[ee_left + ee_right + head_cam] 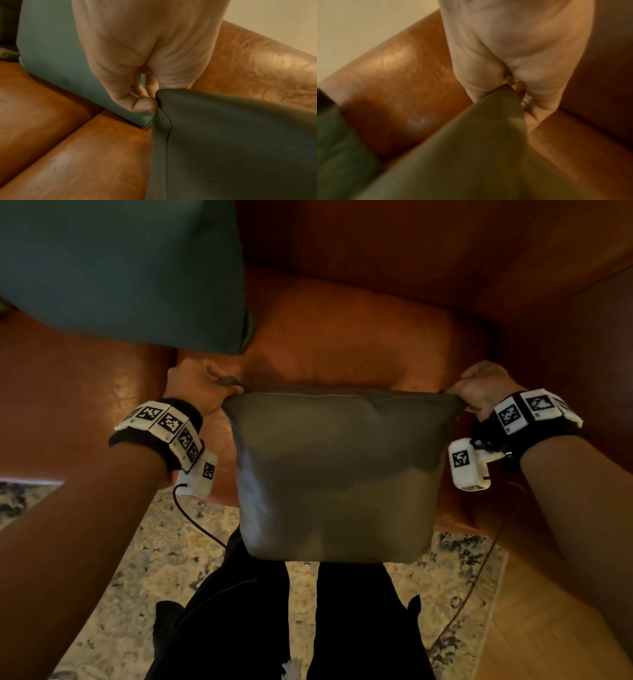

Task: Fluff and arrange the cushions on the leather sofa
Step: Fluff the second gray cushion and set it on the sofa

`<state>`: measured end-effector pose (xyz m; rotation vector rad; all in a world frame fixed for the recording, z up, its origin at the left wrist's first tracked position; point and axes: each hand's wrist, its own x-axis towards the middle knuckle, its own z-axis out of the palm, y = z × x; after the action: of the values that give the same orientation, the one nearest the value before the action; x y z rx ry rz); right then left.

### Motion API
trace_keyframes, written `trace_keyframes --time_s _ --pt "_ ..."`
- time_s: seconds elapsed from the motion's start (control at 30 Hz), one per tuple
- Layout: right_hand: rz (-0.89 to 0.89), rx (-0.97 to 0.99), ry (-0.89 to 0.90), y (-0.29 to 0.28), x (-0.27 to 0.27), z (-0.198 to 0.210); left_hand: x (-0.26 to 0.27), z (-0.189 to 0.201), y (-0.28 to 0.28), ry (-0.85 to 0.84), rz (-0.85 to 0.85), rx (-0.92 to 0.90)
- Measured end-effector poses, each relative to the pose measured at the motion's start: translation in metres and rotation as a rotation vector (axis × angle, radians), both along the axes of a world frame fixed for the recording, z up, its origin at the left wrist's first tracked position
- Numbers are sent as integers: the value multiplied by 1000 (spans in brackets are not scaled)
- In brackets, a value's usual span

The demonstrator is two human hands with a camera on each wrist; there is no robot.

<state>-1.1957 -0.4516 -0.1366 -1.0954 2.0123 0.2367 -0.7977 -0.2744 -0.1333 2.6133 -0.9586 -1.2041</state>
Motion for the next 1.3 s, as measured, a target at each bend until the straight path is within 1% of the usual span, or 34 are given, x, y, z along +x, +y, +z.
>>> trace_keyframes --time_s 0.03,0.13,0.27,0.33,0.43,0.5,0.57,0.63,0.67,0.77,0.87,0.93,1.03,1.13,1.17,1.23,1.3 --pt "21 -20 38 1 -2 0 1 1 0 -15 -3 1" --pt "79 -69 104 1 -9 -2 4 3 1 -71 -108 44" --pt "161 -140 134 1 -3 -3 11 0 5 -25 -89 170" --pt "187 -151 121 2 1 -2 11 -1 5 -37 -156 165" --pt "167 -85 98 1 3 2 11 -1 -1 -78 -245 96" --pt "153 0 81 -1 1 2 12 -1 -2 -74 -242 88" --pt "122 112 65 -5 -5 -7 13 0 1 -74 -236 84" --pt "81 173 31 -5 -11 -15 13 0 4 -81 -250 82" --pt "91 194 16 -4 -11 -16 12 -1 6 -89 -258 80" --pt "198 232 34 -6 -5 -9 8 -2 8 -110 -255 80" --pt "189 248 -1 -8 -3 -4 5 -2 11 -98 -220 64" --pt "210 201 11 -6 -5 -3 4 -3 12 -85 -190 62" --pt "242 64 82 -3 -12 -3 5 -3 13 -60 -129 57" --pt "118 -37 92 3 -16 -1 4 -5 13 -45 -105 50" --pt "112 -83 107 6 -17 -1 3 -5 13 -40 -88 45" --pt "174 -155 154 12 -17 0 2 -8 13 -17 -44 44" --pt "186 -172 151 15 -17 0 4 -9 15 7 -7 46"
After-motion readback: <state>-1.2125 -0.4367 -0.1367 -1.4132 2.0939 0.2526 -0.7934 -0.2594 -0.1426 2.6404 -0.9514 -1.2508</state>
